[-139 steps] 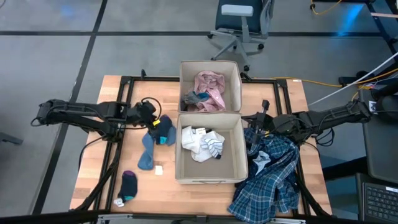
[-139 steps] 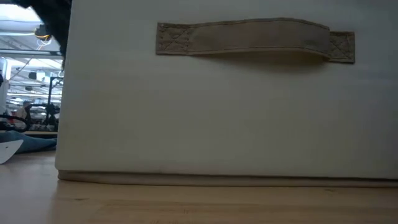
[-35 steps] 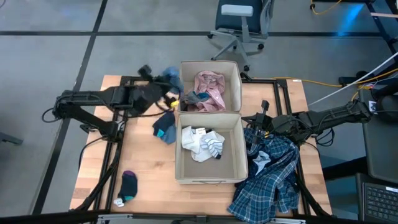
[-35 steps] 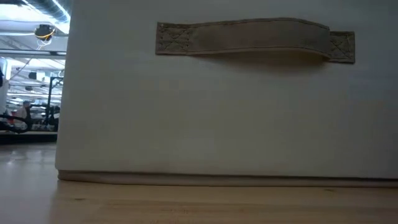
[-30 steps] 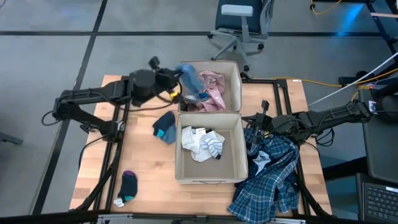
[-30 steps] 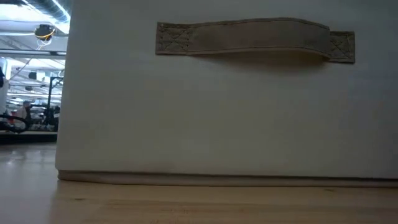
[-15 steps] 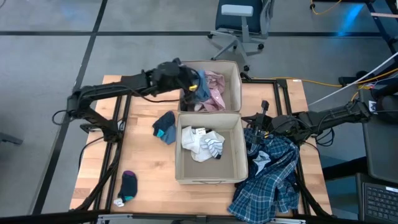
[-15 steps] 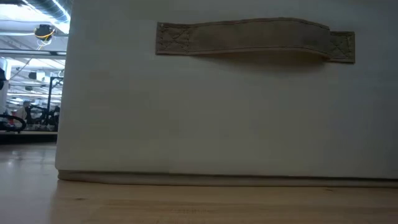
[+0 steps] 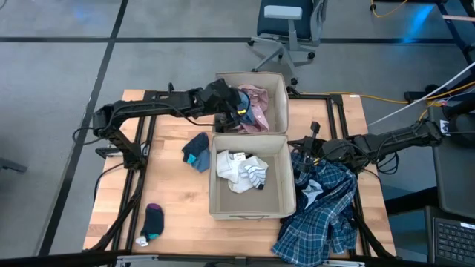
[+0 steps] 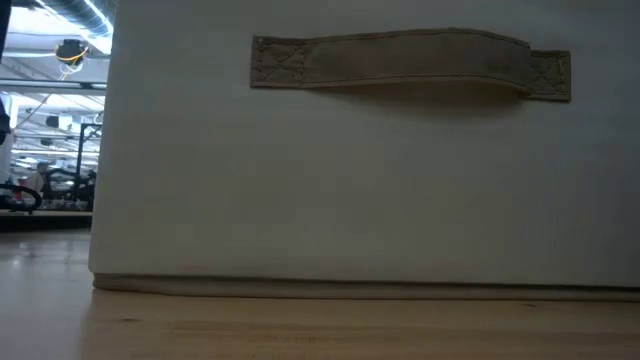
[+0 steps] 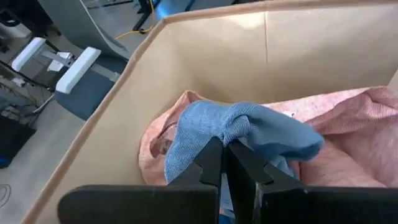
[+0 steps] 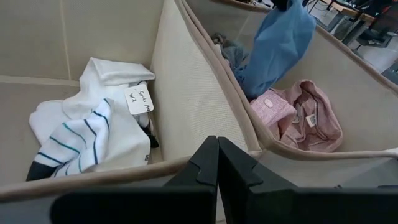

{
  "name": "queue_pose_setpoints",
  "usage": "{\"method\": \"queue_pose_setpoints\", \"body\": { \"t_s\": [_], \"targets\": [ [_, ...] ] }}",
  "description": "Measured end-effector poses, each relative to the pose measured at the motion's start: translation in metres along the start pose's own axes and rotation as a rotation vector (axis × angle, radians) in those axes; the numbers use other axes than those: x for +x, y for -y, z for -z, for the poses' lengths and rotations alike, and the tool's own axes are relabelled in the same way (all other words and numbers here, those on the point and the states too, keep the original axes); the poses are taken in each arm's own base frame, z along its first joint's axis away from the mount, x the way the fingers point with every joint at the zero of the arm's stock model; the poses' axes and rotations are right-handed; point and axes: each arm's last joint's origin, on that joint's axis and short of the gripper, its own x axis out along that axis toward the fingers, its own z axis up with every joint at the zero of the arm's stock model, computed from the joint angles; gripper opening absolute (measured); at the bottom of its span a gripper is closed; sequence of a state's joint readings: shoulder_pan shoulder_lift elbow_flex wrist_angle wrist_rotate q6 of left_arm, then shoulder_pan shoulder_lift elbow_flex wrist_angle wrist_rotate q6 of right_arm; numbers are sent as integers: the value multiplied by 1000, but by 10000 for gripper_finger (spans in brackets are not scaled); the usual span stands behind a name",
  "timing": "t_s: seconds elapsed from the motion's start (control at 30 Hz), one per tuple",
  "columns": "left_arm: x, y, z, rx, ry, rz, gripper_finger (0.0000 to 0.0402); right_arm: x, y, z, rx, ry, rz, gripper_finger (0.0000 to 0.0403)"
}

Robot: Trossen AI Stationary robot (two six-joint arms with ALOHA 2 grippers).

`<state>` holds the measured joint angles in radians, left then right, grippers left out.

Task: Sort clothes
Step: Put the blue sock into the top laundry organizer

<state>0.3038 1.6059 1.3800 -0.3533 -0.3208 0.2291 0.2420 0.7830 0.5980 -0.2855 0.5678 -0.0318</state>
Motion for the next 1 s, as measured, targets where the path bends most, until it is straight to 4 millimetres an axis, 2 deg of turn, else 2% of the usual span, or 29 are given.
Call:
{"method": "queue_pose_setpoints", "body": {
  "t_s": [0.2, 0.37, 0.47, 0.57, 0.73, 0.87, 1.0],
  "targets": [
    [-3, -1, -1, -23, 6, -2, 18, 0, 0, 0, 0, 0, 0, 7],
    [-4, -1, -1, -18, 8, 0, 82, 0, 0, 0, 0, -1, 0, 7],
    [-13, -4, -4, -45, 30, -4, 124, 0, 0, 0, 0, -1, 0, 7],
    [-33, -12, -9, -97, 66, -10, 155, 0, 0, 0, 0, -1, 0, 7],
    [-84, -26, -5, -129, 42, 3, 174, 0, 0, 0, 0, -1, 0, 7],
    [-127, -27, 8, -136, -32, 45, 172, 0, 0, 0, 0, -1, 1, 7],
    [-157, -23, 27, -177, -158, 94, 167, 0, 0, 1, -1, -2, 11, 7]
  ]
}}
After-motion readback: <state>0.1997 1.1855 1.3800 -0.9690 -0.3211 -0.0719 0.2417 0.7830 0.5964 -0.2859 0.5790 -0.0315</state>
